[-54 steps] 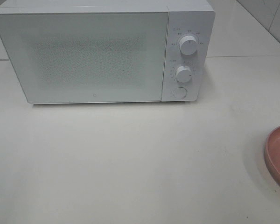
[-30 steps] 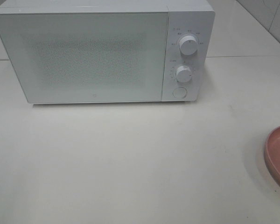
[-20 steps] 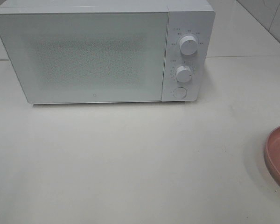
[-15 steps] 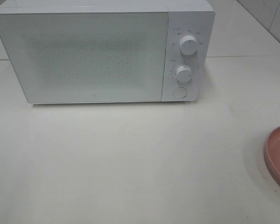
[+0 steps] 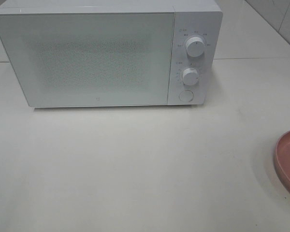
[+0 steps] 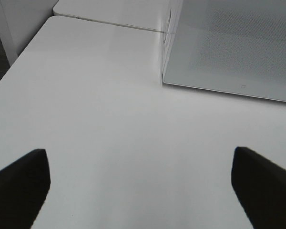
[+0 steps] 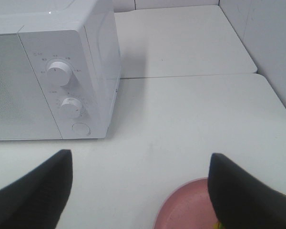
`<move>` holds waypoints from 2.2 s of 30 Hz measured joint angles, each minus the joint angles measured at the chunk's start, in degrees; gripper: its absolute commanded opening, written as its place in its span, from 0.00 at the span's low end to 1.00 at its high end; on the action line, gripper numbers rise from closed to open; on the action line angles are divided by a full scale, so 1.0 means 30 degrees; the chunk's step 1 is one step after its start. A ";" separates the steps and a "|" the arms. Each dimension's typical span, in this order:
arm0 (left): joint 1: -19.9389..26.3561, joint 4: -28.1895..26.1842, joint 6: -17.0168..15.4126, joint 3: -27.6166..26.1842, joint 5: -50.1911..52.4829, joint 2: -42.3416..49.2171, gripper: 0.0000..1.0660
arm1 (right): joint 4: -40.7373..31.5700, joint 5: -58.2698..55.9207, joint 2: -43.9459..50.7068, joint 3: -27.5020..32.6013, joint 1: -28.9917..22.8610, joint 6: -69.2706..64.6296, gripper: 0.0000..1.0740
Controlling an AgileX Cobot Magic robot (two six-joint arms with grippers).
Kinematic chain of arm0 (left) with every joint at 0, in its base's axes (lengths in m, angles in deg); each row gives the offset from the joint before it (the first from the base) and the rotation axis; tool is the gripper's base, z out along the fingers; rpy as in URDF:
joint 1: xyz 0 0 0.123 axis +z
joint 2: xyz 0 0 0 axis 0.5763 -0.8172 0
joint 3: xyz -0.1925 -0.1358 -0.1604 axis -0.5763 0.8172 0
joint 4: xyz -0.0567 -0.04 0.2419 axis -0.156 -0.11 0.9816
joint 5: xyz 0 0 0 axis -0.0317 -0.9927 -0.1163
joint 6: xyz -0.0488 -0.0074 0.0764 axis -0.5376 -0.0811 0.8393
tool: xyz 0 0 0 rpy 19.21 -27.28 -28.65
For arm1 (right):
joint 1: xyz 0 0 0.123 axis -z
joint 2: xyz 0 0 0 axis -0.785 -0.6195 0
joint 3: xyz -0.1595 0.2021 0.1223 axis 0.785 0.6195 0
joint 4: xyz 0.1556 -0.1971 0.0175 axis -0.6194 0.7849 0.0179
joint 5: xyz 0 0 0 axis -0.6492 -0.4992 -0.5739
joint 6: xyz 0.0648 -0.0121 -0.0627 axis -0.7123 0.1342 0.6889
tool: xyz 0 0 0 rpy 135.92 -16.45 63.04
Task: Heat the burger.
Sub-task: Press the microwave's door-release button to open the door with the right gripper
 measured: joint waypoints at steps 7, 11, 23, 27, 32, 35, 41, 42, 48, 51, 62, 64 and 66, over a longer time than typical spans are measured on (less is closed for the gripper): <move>0.0000 0.0000 0.0000 0.0000 0.0000 0.0000 0.92 | 0.0000 0.3896 -0.1910 0.1050 0.0000 0.0000 0.68; 0.0000 0.0000 0.0000 0.0000 0.0000 0.0000 0.92 | 0.0000 0.5233 -0.2903 0.1165 0.0000 -0.0019 0.68; 0.0000 0.0000 0.0000 0.0000 0.0000 0.0000 0.92 | 0.0229 0.9721 -0.6780 0.1184 0.0000 -0.0019 0.68; 0.0000 0.0000 0.0000 0.0000 0.0000 0.0000 0.92 | 0.0516 1.2834 -0.8174 0.1853 0.0000 -0.0019 0.68; 0.0000 0.0000 0.0000 0.0000 0.0000 0.0000 0.92 | 0.0516 1.6100 -0.9855 0.2292 0.0000 -0.0019 0.68; 0.0000 0.0000 0.0000 0.0000 0.0000 0.0000 0.92 | 0.0516 1.7456 -1.0867 0.2292 0.0000 -0.0019 0.68; 0.0000 0.0000 0.0000 0.0000 0.0000 0.0000 0.92 | 0.0516 1.9079 -1.2758 0.2292 0.0000 0.0000 0.68; 0.0000 0.0000 0.0000 0.0000 0.0000 0.0000 0.92 | 0.0516 1.9576 -1.3522 0.2292 0.0000 0.0095 0.68; 0.0000 0.0000 0.0000 0.0000 0.0000 0.0000 0.92 | -0.0993 2.2173 -1.5795 0.3018 0.0000 0.1528 0.68; 0.0000 0.0000 0.0000 0.0000 0.0000 0.0000 0.92 | -0.2196 2.4217 -1.6539 0.3724 0.0000 0.2177 0.68; 0.0000 0.0000 0.0000 0.0000 0.0000 0.0000 0.92 | -0.5309 2.6623 -1.7093 0.4584 -0.1261 0.3438 0.68; 0.0000 0.0000 0.0000 0.0000 0.0000 0.0000 0.92 | -0.5672 2.6643 -1.7093 0.4584 -0.1738 0.3934 0.68; 0.0000 0.0000 0.0000 0.0000 0.0000 0.0000 0.92 | -0.7372 2.6795 -1.7093 0.4584 -0.3667 0.5863 0.68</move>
